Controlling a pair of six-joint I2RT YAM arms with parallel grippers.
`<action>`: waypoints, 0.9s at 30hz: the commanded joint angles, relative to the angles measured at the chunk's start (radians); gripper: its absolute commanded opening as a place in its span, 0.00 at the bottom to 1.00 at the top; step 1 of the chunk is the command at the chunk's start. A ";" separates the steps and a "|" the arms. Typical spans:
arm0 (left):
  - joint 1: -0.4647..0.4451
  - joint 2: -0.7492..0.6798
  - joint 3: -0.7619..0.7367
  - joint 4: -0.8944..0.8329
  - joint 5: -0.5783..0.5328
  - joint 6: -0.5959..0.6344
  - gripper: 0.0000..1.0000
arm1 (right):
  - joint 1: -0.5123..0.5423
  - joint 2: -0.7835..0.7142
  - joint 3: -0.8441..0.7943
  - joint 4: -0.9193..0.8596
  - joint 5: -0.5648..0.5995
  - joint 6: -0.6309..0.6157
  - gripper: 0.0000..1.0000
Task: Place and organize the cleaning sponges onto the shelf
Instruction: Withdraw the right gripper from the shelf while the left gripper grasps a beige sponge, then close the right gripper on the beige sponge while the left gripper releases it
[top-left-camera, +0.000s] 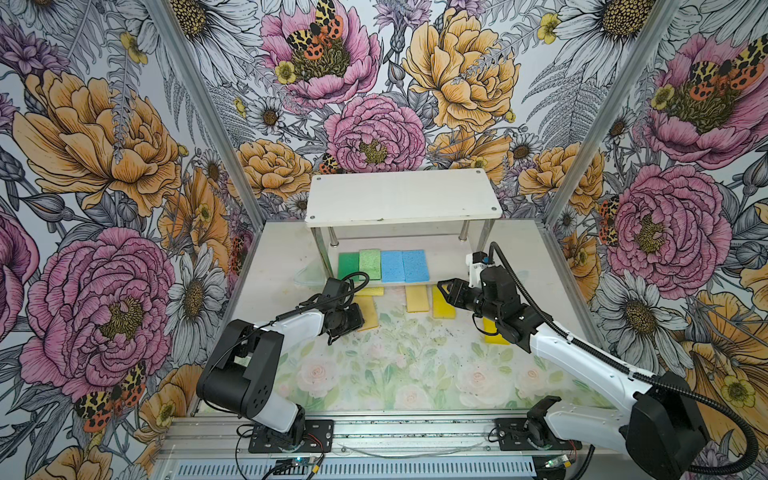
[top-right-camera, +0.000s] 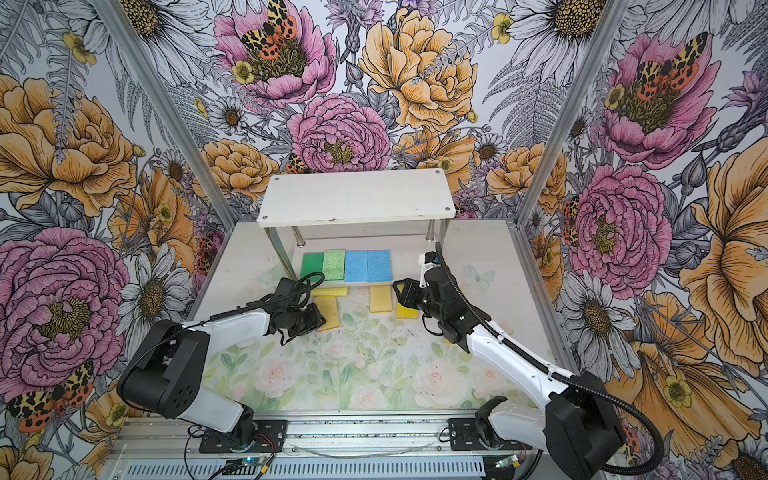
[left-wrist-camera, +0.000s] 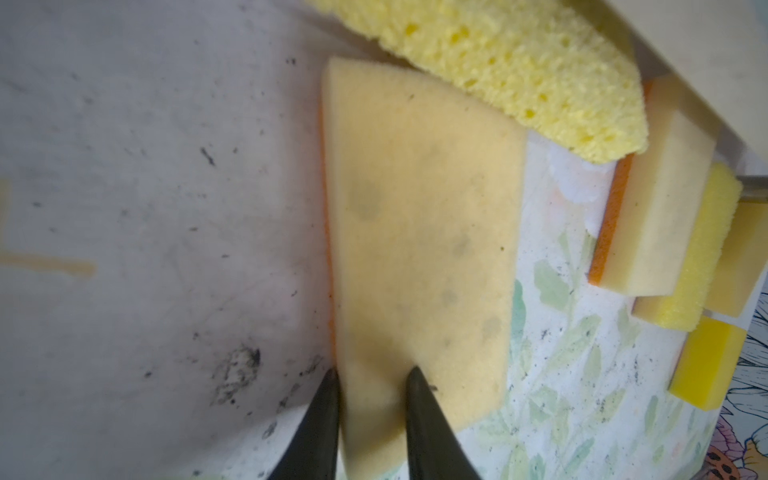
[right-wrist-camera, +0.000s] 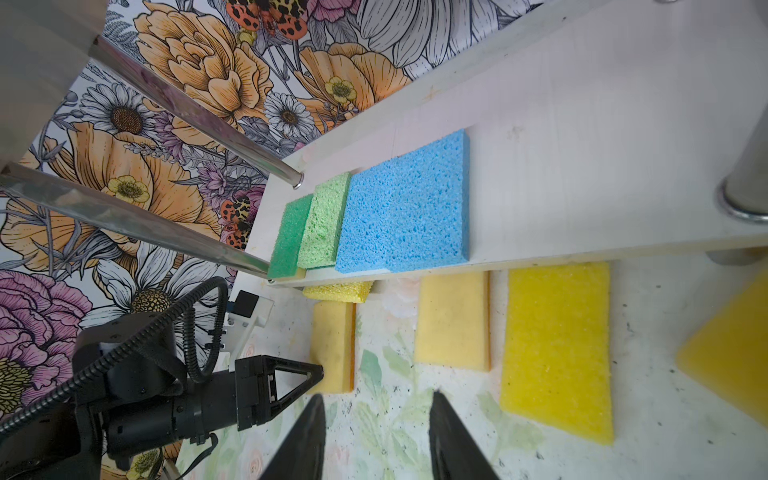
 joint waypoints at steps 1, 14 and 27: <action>-0.009 -0.036 -0.047 -0.018 0.010 0.008 0.19 | 0.011 -0.039 -0.021 -0.019 -0.007 0.022 0.42; -0.252 -0.351 -0.187 0.007 0.065 -0.173 0.03 | 0.045 -0.024 -0.086 -0.085 -0.252 0.044 0.44; -0.492 -0.247 -0.071 0.169 -0.003 -0.319 0.07 | 0.147 -0.098 -0.142 -0.084 -0.191 0.108 0.44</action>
